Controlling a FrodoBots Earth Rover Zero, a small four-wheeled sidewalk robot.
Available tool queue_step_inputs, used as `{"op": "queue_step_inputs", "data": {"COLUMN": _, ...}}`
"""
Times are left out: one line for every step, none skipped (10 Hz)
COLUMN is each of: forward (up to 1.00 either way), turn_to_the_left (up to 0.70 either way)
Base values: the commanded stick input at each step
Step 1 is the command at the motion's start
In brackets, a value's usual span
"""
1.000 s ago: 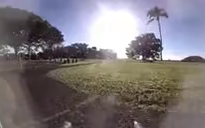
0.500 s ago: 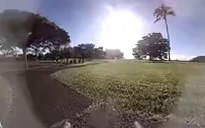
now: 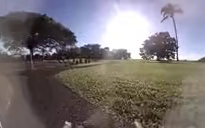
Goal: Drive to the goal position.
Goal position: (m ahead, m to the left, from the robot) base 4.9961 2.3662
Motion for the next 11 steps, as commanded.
{"op": "queue_step_inputs", "data": {"forward": 0.45, "turn_to_the_left": 0.27}}
{"op": "queue_step_inputs", "data": {"forward": 0.45, "turn_to_the_left": 0.27}}
{"op": "queue_step_inputs", "data": {"forward": 0.23, "turn_to_the_left": 0.14}}
{"op": "queue_step_inputs", "data": {"forward": -0.07, "turn_to_the_left": -0.04}}
{"op": "queue_step_inputs", "data": {"forward": -0.32, "turn_to_the_left": -0.19}}
{"op": "queue_step_inputs", "data": {"forward": -0.45, "turn_to_the_left": -0.27}}
{"op": "queue_step_inputs", "data": {"forward": -0.45, "turn_to_the_left": -0.27}}
{"op": "queue_step_inputs", "data": {"forward": -0.45, "turn_to_the_left": -0.27}}
{"op": "queue_step_inputs", "data": {"forward": -0.45, "turn_to_the_left": -0.27}}
{"op": "queue_step_inputs", "data": {"forward": -0.45, "turn_to_the_left": -0.27}}
{"op": "queue_step_inputs", "data": {"forward": -0.45, "turn_to_the_left": -0.27}}
